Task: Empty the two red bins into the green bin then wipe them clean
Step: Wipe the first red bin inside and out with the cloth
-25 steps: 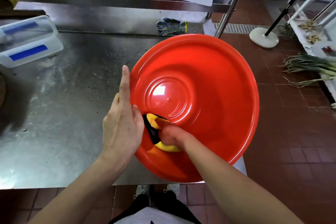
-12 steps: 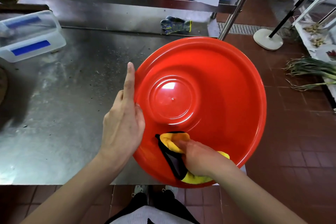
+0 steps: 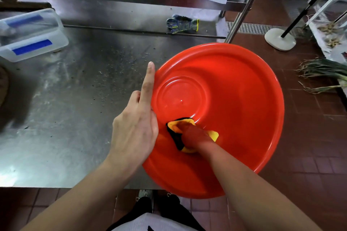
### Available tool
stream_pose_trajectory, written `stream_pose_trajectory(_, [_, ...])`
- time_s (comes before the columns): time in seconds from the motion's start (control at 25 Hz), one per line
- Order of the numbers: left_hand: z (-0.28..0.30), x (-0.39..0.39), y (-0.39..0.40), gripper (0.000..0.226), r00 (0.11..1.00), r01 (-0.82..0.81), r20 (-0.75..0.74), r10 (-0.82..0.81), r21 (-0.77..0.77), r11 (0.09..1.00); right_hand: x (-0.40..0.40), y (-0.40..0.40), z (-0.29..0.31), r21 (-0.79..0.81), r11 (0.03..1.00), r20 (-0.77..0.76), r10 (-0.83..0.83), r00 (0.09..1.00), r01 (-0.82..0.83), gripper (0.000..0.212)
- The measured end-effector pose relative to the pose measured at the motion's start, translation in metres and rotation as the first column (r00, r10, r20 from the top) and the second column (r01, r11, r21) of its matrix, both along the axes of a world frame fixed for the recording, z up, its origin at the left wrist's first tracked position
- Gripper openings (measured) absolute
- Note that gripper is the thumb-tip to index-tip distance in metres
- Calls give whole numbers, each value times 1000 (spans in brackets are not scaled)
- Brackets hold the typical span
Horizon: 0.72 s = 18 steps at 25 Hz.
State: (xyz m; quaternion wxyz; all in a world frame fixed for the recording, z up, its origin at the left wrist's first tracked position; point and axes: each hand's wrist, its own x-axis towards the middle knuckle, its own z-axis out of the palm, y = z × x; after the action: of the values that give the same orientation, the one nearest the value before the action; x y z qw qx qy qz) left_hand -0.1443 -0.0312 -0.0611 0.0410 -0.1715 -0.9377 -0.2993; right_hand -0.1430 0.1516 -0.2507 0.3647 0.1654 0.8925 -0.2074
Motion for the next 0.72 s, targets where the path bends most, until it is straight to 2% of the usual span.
stream_pose_trajectory(0.16, [-1,-3,0,94,999,-34,11,33,1,999,-3,3,-10,4,1000,-33,-3,999,3,54])
stream_pose_trajectory(0.28, [-2,1,-3,94,999,-34,18,34,11,999,1,12,-5,93,994,-81,59,995,-52,48])
stream_pose_trajectory(0.4, [-4,4,-2,93,999,-53,11,53,20,998,2,19,-3,135,988,-57,80,995,-71,51])
stream_pose_trajectory(0.64, [-7,-2,-4,92,999,-50,-5,50,23,998,35,8,21,7,999,30,39,999,-39,59])
stream_pose_trajectory(0.72, [-7,-6,-5,92,998,-54,-19,54,21,998,48,8,34,31,996,79,80,994,-83,69])
